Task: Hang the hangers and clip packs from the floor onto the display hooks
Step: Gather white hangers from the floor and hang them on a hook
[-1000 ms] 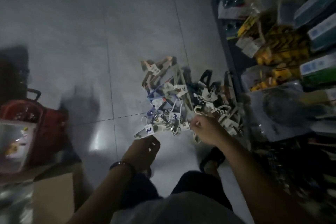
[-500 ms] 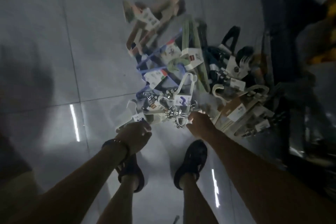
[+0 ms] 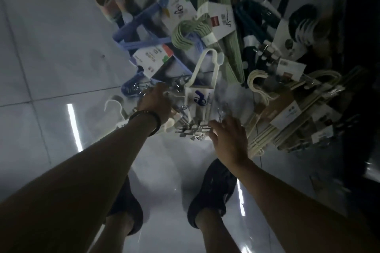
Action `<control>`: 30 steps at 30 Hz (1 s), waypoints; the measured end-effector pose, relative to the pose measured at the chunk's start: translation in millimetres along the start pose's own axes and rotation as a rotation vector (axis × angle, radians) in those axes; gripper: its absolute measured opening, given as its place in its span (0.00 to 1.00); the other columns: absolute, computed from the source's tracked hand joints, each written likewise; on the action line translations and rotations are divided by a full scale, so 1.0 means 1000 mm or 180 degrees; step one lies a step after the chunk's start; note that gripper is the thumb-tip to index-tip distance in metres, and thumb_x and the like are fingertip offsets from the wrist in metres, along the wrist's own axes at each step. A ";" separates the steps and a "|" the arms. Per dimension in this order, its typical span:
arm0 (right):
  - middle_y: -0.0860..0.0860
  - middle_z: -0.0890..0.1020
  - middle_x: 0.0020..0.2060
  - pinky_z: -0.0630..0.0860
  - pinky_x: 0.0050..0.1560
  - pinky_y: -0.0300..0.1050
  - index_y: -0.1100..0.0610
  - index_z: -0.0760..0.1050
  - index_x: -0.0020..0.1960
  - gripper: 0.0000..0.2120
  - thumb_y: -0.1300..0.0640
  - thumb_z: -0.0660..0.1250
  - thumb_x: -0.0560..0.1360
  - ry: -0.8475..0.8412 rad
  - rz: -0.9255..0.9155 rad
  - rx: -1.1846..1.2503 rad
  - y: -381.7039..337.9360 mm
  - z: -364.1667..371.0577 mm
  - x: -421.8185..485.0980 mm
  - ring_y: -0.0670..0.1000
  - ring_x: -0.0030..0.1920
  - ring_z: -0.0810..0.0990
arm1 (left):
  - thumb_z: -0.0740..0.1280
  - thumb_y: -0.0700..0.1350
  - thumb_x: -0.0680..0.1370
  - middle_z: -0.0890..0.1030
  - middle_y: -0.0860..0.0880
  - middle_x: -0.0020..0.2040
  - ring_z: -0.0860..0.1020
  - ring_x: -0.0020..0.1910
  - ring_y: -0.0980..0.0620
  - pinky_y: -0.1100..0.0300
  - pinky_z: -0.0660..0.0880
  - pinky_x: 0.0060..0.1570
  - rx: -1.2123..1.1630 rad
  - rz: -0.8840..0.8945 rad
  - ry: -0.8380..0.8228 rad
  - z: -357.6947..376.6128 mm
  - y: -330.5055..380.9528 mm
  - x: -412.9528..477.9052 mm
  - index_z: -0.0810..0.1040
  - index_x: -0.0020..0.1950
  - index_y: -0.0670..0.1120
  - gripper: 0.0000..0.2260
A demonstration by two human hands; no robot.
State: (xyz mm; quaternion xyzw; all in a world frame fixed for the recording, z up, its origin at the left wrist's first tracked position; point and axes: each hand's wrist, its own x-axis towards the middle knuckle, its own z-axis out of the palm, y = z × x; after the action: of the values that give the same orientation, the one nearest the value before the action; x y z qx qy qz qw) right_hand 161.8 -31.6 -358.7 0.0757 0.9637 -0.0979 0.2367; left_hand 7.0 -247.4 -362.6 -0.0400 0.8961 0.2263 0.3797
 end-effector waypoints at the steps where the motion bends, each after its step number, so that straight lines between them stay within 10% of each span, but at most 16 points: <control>1: 0.54 0.78 0.52 0.77 0.51 0.53 0.47 0.79 0.59 0.11 0.45 0.68 0.79 0.0162 -0.0006 0.0254 0.009 -0.003 -0.004 0.59 0.56 0.76 | 0.61 0.51 0.82 0.80 0.40 0.67 0.78 0.66 0.37 0.43 0.76 0.65 0.0108 -0.0004 0.0012 -0.004 0.004 0.002 0.74 0.70 0.47 0.18; 12: 0.65 0.73 0.71 0.68 0.67 0.50 0.64 0.66 0.75 0.25 0.57 0.66 0.81 0.0156 0.1800 0.1021 0.008 -0.067 0.075 0.63 0.71 0.73 | 0.63 0.43 0.84 0.85 0.39 0.57 0.82 0.57 0.34 0.46 0.78 0.57 0.0115 -0.0067 0.0432 -0.025 -0.012 -0.054 0.82 0.63 0.47 0.11; 17: 0.64 0.72 0.69 0.77 0.63 0.55 0.60 0.67 0.73 0.29 0.57 0.72 0.75 0.0545 0.0497 0.1196 -0.054 -0.072 0.039 0.61 0.67 0.74 | 0.63 0.42 0.84 0.86 0.42 0.52 0.84 0.49 0.40 0.49 0.81 0.53 0.0095 0.0077 0.0439 -0.080 -0.045 -0.081 0.83 0.61 0.48 0.10; 22: 0.60 0.67 0.76 0.64 0.73 0.59 0.53 0.66 0.79 0.37 0.50 0.71 0.72 0.0407 -0.1292 -0.0076 -0.125 -0.081 0.023 0.61 0.76 0.65 | 0.65 0.40 0.84 0.86 0.45 0.50 0.84 0.47 0.43 0.48 0.82 0.52 0.0407 0.0622 0.0053 -0.127 -0.059 -0.087 0.83 0.60 0.49 0.10; 30: 0.52 0.86 0.54 0.74 0.61 0.57 0.49 0.77 0.61 0.28 0.28 0.64 0.76 -0.0040 -0.1313 -0.0429 -0.163 -0.098 0.032 0.57 0.56 0.84 | 0.72 0.42 0.80 0.85 0.49 0.56 0.85 0.46 0.50 0.50 0.83 0.52 -0.0317 0.1078 0.0231 -0.144 -0.081 -0.094 0.78 0.69 0.53 0.18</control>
State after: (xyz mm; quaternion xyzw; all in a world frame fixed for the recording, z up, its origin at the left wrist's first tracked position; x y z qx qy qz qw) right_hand 59.1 -164.6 -263.6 -0.1398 0.9616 -0.0800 0.2222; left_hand -2.2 -391.5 -239.8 0.0846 0.8908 0.3295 0.3012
